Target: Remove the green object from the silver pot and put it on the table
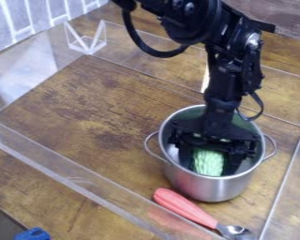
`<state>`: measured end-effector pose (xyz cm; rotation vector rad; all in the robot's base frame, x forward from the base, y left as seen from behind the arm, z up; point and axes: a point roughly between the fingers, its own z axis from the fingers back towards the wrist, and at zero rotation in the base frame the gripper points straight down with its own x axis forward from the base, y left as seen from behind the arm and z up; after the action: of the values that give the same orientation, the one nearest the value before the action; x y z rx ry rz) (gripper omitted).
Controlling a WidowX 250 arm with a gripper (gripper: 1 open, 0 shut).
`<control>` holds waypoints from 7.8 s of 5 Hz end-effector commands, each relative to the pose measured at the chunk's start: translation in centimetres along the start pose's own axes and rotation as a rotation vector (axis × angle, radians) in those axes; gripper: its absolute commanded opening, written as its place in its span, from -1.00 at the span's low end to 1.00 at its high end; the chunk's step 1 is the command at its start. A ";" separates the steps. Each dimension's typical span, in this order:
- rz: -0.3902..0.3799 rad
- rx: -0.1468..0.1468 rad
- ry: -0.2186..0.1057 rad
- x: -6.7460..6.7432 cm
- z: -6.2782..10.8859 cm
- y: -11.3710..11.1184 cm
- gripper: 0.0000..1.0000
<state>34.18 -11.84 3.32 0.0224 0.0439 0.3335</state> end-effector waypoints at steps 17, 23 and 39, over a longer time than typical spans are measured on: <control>-0.153 -0.094 -0.039 1.4 5.0 -2.2 -1.00; -0.287 -0.092 -0.023 1.3 7.2 -0.2 -1.00; -0.270 -0.058 -0.129 2.8 5.8 14.7 -1.00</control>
<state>31.93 2.52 8.19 -0.0243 -0.0432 0.0569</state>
